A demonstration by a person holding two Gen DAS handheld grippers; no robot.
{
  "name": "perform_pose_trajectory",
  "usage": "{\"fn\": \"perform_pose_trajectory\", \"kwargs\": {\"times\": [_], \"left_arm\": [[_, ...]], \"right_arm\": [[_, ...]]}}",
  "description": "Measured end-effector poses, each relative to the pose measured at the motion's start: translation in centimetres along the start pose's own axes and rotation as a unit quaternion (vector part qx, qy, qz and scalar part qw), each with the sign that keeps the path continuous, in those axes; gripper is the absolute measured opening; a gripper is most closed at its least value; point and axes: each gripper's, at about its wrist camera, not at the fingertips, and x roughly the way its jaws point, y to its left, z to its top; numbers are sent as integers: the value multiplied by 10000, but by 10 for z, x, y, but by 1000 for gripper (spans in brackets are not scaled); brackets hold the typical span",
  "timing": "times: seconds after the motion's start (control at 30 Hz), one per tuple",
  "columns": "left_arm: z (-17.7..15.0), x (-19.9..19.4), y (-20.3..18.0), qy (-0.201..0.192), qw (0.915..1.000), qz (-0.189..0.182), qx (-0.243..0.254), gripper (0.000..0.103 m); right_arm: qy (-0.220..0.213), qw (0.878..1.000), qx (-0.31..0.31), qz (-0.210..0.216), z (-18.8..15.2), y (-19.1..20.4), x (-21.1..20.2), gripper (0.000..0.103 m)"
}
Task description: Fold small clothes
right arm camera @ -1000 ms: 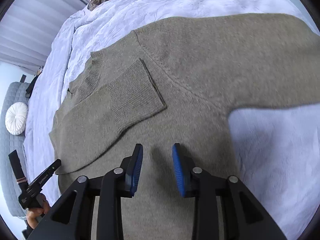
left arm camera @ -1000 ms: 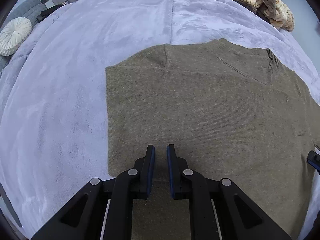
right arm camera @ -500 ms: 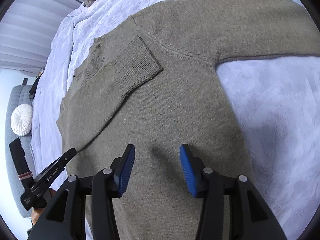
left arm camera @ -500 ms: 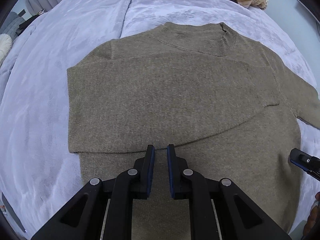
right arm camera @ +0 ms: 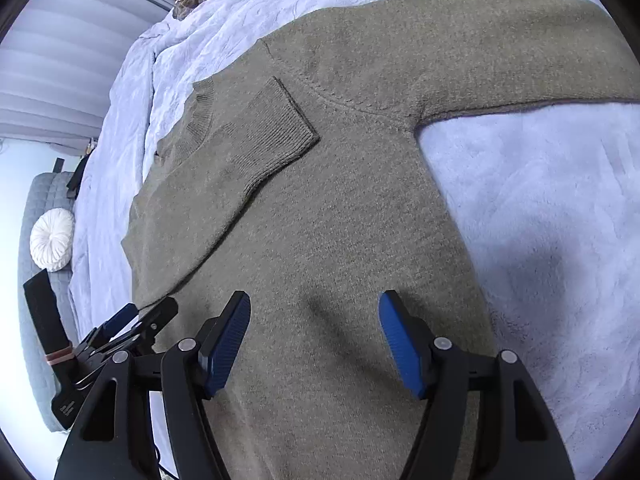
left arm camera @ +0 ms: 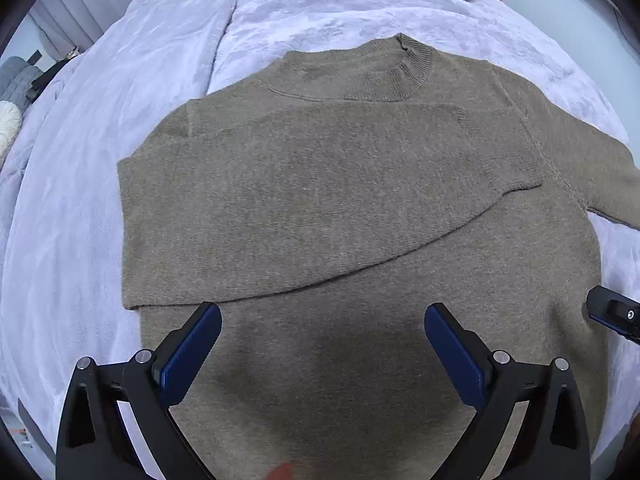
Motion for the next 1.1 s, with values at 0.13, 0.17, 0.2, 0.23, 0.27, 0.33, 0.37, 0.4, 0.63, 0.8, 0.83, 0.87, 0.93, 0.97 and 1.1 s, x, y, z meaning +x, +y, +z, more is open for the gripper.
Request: {"fn": "perform_pose_trajectory", "kwargs": {"times": [0.13,0.17,0.2,0.23,0.27,0.33,0.37,0.4,0.63,0.8,0.83,0.87,0.93,0.97,1.1], "left_arm": [[3,5,-4,41,10000,51,0,102],[7,5,-4,78,10000,45,-4,102],[6,8,-6,129,9999,28,-2,102],[15,8,-2,202,9998,-24,23,102],[16,10,-4,249,9997,-55,23,102],[16,13,-7,287,9995,-122,-11,102],[16,14,-9,292,9994,-155,-29,102],[16,15,-12,289,9994,-179,-44,102],[20,15,-39,286,9991,-315,-13,102],[32,22,-62,276,9990,-352,63,102],[33,21,-66,273,9990,-356,81,102],[35,22,-72,272,9989,-358,99,102],[44,28,-87,267,9989,-366,122,102],[44,27,-93,261,9988,-383,130,102],[52,29,-116,241,9985,-462,187,102]], "right_arm": [[-13,10000,10,90,-1,-4,-4,71],[-13,9999,14,105,-2,-6,-4,72],[-11,9999,25,117,-3,-8,-5,77],[-19,9999,38,130,-4,-10,-6,79],[-31,9999,56,145,-4,-13,-7,79],[-29,9998,101,170,-5,-19,-9,79],[-29,9998,130,179,-6,-23,-10,79],[-29,9997,169,193,-7,-26,-11,79],[-92,9979,509,394,-5,-56,-22,79],[-388,9949,807,463,10,-87,-42,79],[-467,9939,883,473,12,-96,-47,79],[-558,9924,978,488,17,-105,-53,79],[-810,9878,1218,542,26,-126,-66,79],[-970,9844,1349,581,30,-138,-74,79],[-1728,9577,2137,848,48,-194,-101,79]]}}
